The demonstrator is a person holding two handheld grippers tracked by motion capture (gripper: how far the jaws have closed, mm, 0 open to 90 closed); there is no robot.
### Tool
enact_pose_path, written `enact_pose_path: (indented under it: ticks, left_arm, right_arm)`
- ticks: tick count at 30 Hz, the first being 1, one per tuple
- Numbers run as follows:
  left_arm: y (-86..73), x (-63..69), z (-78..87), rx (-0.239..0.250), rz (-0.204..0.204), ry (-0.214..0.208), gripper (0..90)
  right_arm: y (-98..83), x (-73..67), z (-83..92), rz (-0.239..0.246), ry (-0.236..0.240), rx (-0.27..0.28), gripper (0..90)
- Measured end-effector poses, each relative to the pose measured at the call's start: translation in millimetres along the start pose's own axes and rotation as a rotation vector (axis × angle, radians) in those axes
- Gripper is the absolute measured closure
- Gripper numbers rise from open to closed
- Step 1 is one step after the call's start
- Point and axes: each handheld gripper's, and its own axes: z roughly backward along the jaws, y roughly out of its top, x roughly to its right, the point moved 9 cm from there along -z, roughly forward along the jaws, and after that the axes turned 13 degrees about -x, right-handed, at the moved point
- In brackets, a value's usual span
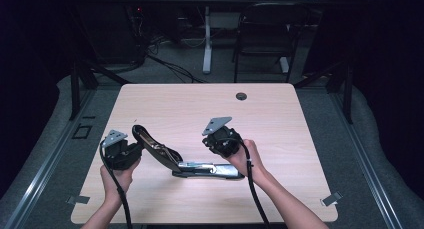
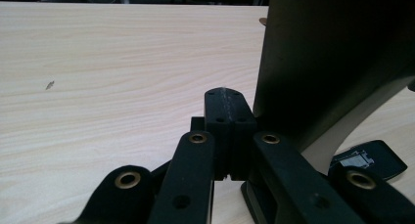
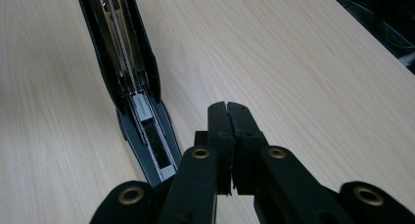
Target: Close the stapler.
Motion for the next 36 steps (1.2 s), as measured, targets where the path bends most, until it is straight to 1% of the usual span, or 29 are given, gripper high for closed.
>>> enact_pose_path:
  ticks: [3,5,6,7,9,14,15,17,18,19,22,24,28,30,32,36]
  left_arm:
    - [1.1,2.6,-1.2,-0.002,-0.007,-0.004,90.0]
    - [1.5,3.4,-1.7,-0.002,-0.009,-0.003,90.0]
    - [2.1,3.9,-2.3,0.002,-0.010,-0.003,90.0]
    - [2.6,4.3,-2.9,0.009,-0.008,-0.001,90.0]
    - [2.1,5.1,-3.0,0.001,-0.011,-0.006,90.0]
    - [2.4,5.4,-3.5,0.008,-0.007,-0.006,90.0]
    - [2.5,5.5,-3.6,0.009,-0.007,-0.006,90.0]
    - [2.1,5.7,-3.2,0.003,-0.009,-0.006,90.0]
    - [2.1,6.0,-3.3,0.003,-0.010,-0.007,90.0]
    - [2.1,6.1,-3.3,0.003,-0.010,-0.007,90.0]
    - [2.1,6.5,-3.4,0.004,-0.010,-0.008,90.0]
    - [3.0,7.3,-4.1,0.010,-0.009,-0.009,90.0]
    - [4.8,12.0,-6.3,0.009,-0.022,-0.016,90.0]
    - [5.3,13.9,-7.7,0.010,-0.027,-0.019,90.0]
    - [5.2,15.5,-8.6,0.004,-0.032,-0.021,90.0]
    - [5.0,16.9,-9.0,0.003,-0.036,-0.022,90.0]
  right_arm:
    - [3.0,-1.8,-0.1,0.006,-0.006,0.010,90.0]
    - [5.4,-3.2,-0.4,0.001,-0.005,0.022,90.0]
    - [5.6,-3.5,0.1,0.006,-0.004,0.016,90.0]
    - [7.2,-4.0,0.1,0.010,-0.002,0.021,90.0]
    - [9.9,-6.0,0.0,0.012,-0.002,0.030,90.0]
    - [16.4,-11.4,-1.8,0.026,0.007,0.042,90.0]
    - [19.0,-14.2,-2.8,0.020,0.015,0.053,90.0]
    - [21.5,-16.1,-3.3,0.028,0.018,0.051,90.0]
    - [24.1,-17.4,-3.7,0.031,0.020,0.056,90.0]
    - [26.1,-19.1,-4.1,0.023,0.027,0.067,90.0]
    - [32.7,-21.8,-4.5,0.033,0.036,0.078,90.0]
    - [36.8,-24.3,-4.8,0.030,0.040,0.089,90.0]
    - [46.6,-30.2,-5.3,0.038,0.046,0.115,90.0]
    - [49.7,-32.3,-5.2,0.045,0.044,0.110,90.0]
    - [53.5,-34.3,-5.3,0.051,0.049,0.121,90.0]
    - [60.1,-38.1,-4.3,0.050,0.056,0.140,90.0]
